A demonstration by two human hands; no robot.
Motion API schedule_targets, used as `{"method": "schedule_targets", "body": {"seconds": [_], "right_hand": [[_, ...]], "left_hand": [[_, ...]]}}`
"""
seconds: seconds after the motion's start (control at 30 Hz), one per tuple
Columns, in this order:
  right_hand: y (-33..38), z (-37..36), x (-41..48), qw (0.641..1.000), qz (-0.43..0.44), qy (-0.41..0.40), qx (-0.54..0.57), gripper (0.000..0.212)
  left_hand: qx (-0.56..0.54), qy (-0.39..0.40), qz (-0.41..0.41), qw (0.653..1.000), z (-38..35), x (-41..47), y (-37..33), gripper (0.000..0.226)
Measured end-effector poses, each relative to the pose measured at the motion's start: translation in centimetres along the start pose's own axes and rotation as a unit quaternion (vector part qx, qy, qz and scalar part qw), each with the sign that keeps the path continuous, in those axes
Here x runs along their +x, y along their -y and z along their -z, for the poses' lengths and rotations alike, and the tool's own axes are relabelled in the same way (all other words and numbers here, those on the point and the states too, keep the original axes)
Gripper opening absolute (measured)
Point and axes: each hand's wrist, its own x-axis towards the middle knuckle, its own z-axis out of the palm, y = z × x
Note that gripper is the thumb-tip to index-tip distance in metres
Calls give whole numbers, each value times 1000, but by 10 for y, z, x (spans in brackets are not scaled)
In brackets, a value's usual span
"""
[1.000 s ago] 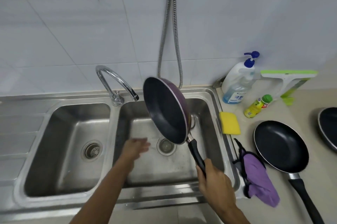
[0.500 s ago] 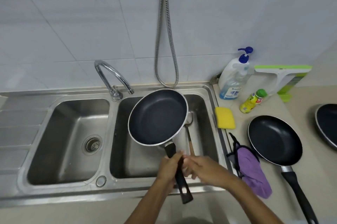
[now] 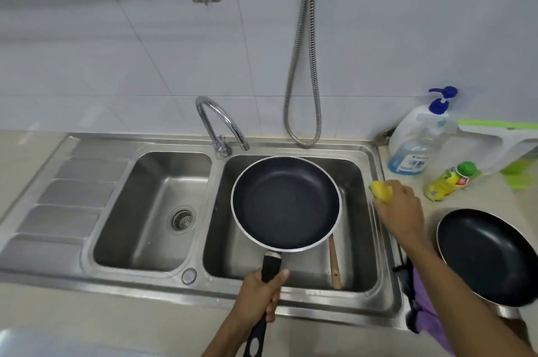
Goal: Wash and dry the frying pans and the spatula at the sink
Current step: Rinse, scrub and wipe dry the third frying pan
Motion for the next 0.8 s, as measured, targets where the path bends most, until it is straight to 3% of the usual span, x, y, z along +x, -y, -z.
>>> {"method": "schedule_targets", "body": {"seconds": [0.07,0.13,0.2,0.27,0.33,0.4,0.47,0.57,0.7,0.8], "right_hand": [[33,4,-25,991,121,-11,61,53],[78,-2,-63,961,254,81,73,55],[126,-23,-93,905,365,213,42,50],[172,-52,-96,852,440,283,5,51],[208,-75,-67,858,443,254,-61,57],[222,-83,-21,886,405,169,-152,60],[205,-75,18,898,362,111,-225,62],[158,-55,38,889,389,57,-236,66],[130,-50,18,894,372,122,-217,65],[129,-49,-19,874,417,194,-155,63]], "left_hand": [[2,-2,-11,1000,6,-4,-1,48],[-1,2,-12,1000,11,-7,-2,49],[3,13,-11,1000,14,-10,-4,46],[20,24,-8,999,16,-15,-5,42],[38,29,-11,999,17,-22,-4,36],[39,20,-17,999,19,-28,-2,33],[42,11,-30,999,26,-29,-3,33],[20,4,-25,999,38,-24,-8,31],[8,25,-30,999,47,-22,-13,30],[-7,21,-36,999,45,-18,-15,37]]}}
